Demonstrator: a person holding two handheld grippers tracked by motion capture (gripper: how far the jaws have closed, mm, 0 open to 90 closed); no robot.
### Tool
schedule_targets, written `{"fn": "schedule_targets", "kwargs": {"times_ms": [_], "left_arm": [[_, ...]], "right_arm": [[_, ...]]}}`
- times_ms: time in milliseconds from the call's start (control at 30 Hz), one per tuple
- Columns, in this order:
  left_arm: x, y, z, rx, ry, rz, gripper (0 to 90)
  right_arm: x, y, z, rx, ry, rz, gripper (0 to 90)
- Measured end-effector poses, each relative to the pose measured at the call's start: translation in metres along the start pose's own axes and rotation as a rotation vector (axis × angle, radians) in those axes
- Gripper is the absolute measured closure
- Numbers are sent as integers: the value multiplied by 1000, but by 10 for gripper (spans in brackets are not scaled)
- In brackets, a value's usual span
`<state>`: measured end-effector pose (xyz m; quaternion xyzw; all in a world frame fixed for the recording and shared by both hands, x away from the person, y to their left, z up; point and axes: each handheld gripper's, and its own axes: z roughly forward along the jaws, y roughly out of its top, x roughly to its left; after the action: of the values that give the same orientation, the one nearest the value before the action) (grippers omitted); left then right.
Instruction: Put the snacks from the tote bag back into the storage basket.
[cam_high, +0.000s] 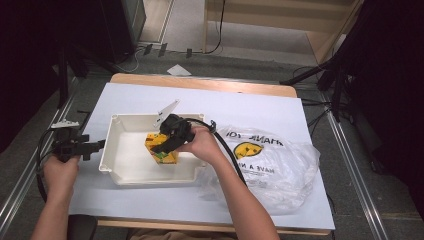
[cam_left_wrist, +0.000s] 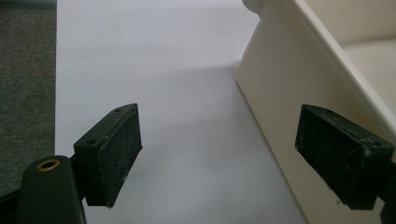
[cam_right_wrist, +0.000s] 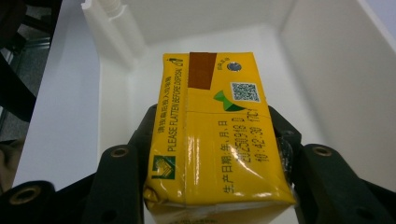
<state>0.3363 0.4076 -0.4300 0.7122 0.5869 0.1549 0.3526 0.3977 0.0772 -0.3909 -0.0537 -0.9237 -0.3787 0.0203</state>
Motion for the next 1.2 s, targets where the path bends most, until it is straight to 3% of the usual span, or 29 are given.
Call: {"fn": "schedule_targets", "kwargs": {"times_ms": [1200], "left_arm": [[-1, 0, 0, 2, 0, -1, 156]], "right_arm": [[-1, -10, -2, 57, 16, -18, 523]]}}
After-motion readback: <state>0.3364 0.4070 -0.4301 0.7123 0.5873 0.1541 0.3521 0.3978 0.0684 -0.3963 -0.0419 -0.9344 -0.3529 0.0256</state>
